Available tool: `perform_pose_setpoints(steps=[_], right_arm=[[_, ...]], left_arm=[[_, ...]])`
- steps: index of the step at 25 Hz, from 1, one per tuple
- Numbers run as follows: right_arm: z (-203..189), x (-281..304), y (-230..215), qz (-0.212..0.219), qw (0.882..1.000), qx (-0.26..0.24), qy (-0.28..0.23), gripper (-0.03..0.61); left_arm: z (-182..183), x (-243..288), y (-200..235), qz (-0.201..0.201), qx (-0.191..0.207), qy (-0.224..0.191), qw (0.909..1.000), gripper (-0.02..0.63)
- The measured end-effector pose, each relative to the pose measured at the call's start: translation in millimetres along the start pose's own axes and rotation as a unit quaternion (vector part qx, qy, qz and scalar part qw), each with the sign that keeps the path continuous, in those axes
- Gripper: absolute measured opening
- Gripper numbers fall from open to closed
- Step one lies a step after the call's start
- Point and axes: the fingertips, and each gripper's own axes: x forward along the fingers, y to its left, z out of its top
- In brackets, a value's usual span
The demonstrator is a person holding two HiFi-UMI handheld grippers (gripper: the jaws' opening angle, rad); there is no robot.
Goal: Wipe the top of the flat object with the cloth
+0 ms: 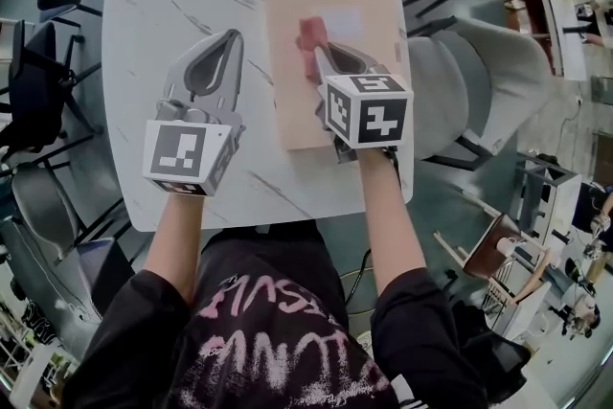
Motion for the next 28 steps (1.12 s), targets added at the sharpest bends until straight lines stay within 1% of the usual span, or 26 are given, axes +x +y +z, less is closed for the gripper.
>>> perform_pose_setpoints(steps=[5, 10, 15, 18, 19, 21, 25, 28], right_arm=[[-7.1, -10.7, -24.0, -0.025, 1.000, 0.009, 0.001, 0.051], [-12.4, -22.7, -51.4, -0.051, 0.998, 0.022, 0.001, 0.052], [-15.1, -34.3, -77.9, -0.077, 0.996, 0.045, -0.003, 0.052], [-16.6, -40.0, -91.0, -0.089, 0.995, 0.052, -0.007, 0.052], [-17.0, -42.0, -95.4, -0.093, 0.994, 0.056, -0.008, 0.052], [-18.2, -45.2, -103.1, -0.100, 0.993, 0.062, -0.011, 0.052], [-20.2, -48.3, -111.0, -0.108, 0.992, 0.068, -0.010, 0.052], [-19.3, -49.5, -109.8, -0.106, 0.992, 0.070, -0.014, 0.052]], left_arm=[[3.1, 8.3, -10.1, -0.017, -0.001, -0.008, 0.9998, 0.002], [-4.9, 11.2, -16.9, -0.020, 0.003, 0.011, 0.9997, 0.002], [-5.1, 18.7, -23.5, -0.032, 0.004, 0.009, 0.9994, 0.002], [-3.1, 24.5, -29.5, -0.043, 0.010, -0.001, 0.9990, 0.002], [-4.2, 25.9, -31.2, -0.045, 0.008, 0.003, 0.9989, 0.002], [-6.4, 28.3, -33.7, -0.046, 0.004, 0.011, 0.9989, 0.002], [-4.8, 33.4, -35.5, -0.053, 0.006, -0.003, 0.9986, 0.002], [-5.2, 33.7, -36.6, -0.052, 0.002, 0.002, 0.9986, 0.002]])
